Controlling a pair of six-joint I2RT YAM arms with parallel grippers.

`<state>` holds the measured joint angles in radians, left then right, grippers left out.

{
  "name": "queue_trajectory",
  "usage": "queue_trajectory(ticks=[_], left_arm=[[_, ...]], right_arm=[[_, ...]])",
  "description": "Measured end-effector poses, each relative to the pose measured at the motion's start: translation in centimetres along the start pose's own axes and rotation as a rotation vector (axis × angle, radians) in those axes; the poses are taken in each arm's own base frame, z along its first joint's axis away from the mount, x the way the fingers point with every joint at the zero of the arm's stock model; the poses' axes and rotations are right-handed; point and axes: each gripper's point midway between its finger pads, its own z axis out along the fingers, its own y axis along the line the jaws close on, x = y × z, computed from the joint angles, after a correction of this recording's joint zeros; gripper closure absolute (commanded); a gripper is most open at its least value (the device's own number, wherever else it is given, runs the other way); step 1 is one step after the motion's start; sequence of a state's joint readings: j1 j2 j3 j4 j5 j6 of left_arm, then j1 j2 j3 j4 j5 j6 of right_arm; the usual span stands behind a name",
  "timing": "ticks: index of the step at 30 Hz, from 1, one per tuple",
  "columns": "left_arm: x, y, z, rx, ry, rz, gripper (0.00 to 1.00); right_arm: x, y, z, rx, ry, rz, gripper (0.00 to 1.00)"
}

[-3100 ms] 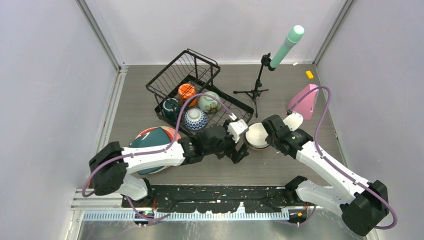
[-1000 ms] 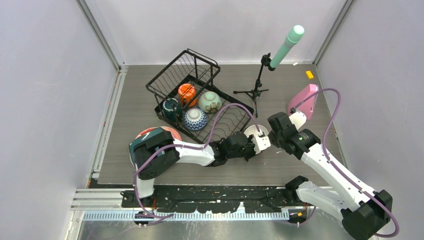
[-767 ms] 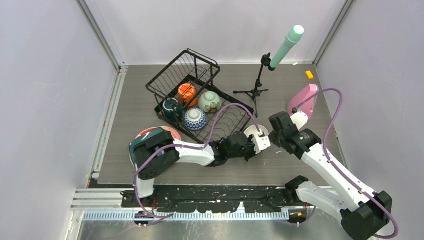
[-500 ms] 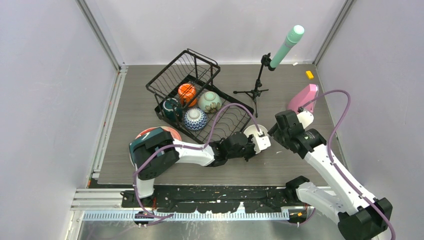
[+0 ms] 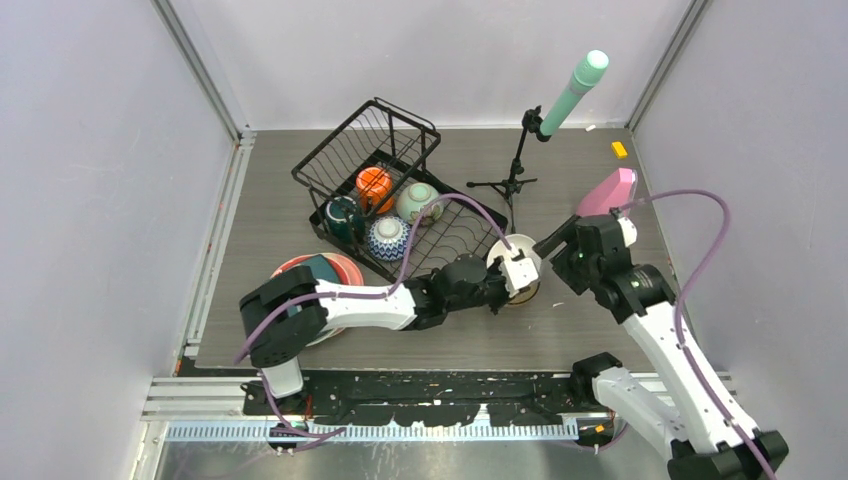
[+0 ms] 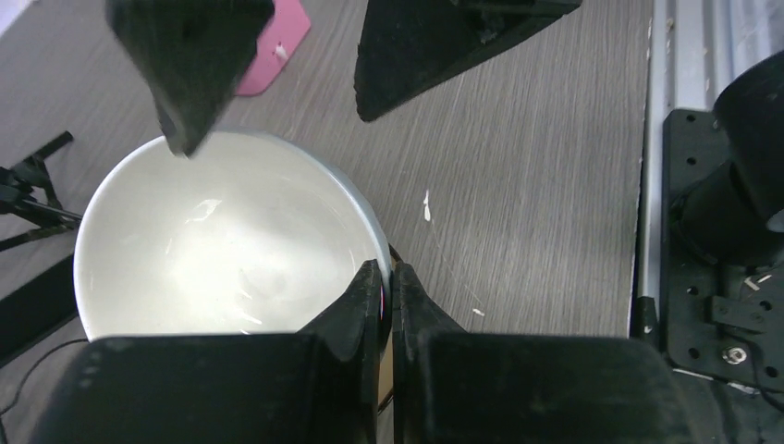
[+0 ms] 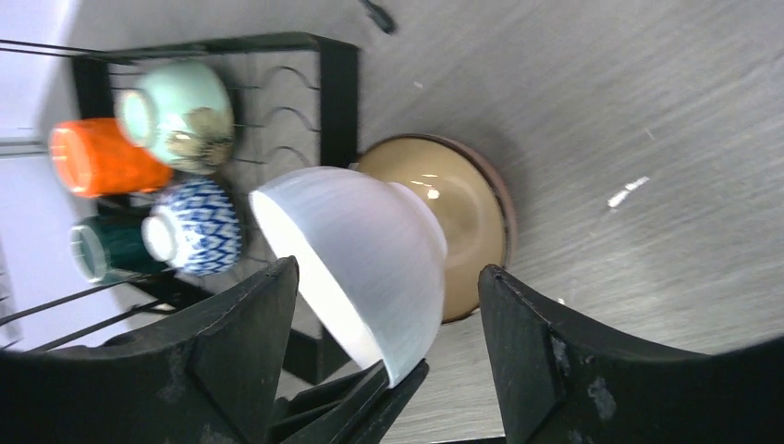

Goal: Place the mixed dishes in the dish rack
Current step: Pick up the bowl from the center of the board, then turn the bowl upside down on the dish rack.

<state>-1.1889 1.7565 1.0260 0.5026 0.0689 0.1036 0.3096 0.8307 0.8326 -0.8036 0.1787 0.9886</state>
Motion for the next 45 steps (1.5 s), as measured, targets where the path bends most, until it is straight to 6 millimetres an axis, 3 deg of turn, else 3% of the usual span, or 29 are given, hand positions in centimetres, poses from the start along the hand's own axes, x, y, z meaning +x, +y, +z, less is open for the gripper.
queue_trajectory(ticks=[8,12,15,21,27,34,39,45], left_arm=[[-5.9,1.8,-3.4,-0.020,-0.117,-0.052,1.00],[-9.4,3.6,-6.2,-0.034,-0.200,-0.094,1.00],[-10.5,4.6,-8.8,-0.040,-0.244,-0.139,1.00],[-10.4,5.8,-11.7,-0.031,-0.262,-0.212,1.00],[-10.3,5.5,-13.7,0.001,-0.277,-0.262,1.00],[-11.6,5.9,-16.1,-0.009,-0.321,-0.264,1.00],[-11.7,6.3,-17.3,-0.033,-0.326,-0.258,1.00],[-10.9,6.7,-17.4,-0.059,-0.294,-0.254,1.00]], right_arm=[[-4.2,4.7,-6.0,-0.219,-0.132,0.041,0.17],[-4.1,6.5,-6.5,-0.275,-0.088,0.028,0.17],[-2.9,8.2,-6.7,-0.335,-0.003,0.008,0.17],[-1.5,12.3,-8.0,-0.517,0.129,-0.022,0.16],[-0.6,16.2,-9.4,-0.716,0.230,-0.013,0.09],[1.3,16.8,-6.8,-0.724,0.355,0.040,0.07],[1.4,17.4,-7.3,-0.761,0.377,0.039,0.07],[1.9,18.0,-7.2,-0.781,0.427,0.034,0.07]])
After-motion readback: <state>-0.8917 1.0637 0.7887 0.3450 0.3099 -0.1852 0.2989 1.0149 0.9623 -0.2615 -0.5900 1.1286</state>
